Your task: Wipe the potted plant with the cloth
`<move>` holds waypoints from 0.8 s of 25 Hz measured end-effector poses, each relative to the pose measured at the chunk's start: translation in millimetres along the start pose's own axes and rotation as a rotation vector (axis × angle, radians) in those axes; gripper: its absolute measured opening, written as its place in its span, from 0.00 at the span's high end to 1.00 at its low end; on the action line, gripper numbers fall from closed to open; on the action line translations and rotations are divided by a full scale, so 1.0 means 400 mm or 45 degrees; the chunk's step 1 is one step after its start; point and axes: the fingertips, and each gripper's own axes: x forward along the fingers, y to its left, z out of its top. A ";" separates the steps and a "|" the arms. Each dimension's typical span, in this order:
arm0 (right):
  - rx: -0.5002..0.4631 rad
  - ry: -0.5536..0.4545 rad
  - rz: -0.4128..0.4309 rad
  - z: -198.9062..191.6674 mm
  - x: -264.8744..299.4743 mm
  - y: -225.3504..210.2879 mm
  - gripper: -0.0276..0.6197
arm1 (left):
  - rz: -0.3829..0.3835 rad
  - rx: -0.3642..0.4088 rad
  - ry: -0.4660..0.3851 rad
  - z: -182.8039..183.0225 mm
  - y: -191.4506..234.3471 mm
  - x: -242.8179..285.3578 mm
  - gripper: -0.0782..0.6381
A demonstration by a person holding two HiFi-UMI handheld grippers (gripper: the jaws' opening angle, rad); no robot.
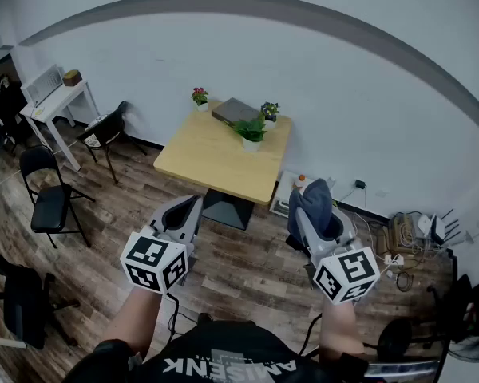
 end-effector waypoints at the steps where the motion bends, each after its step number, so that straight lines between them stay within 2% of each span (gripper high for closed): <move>1: -0.005 -0.001 0.003 0.002 -0.002 0.004 0.76 | 0.006 0.006 -0.002 0.000 0.000 -0.004 0.89; 7: -0.016 0.012 0.007 0.001 -0.006 0.023 0.76 | 0.033 -0.002 -0.016 0.006 0.012 -0.022 0.89; 13: 0.036 -0.030 0.014 0.013 -0.012 0.037 0.76 | 0.008 0.002 -0.017 -0.005 0.014 -0.036 0.89; 20: 0.055 -0.023 -0.003 0.001 0.014 0.058 0.76 | -0.025 0.004 -0.018 -0.018 0.040 -0.043 0.89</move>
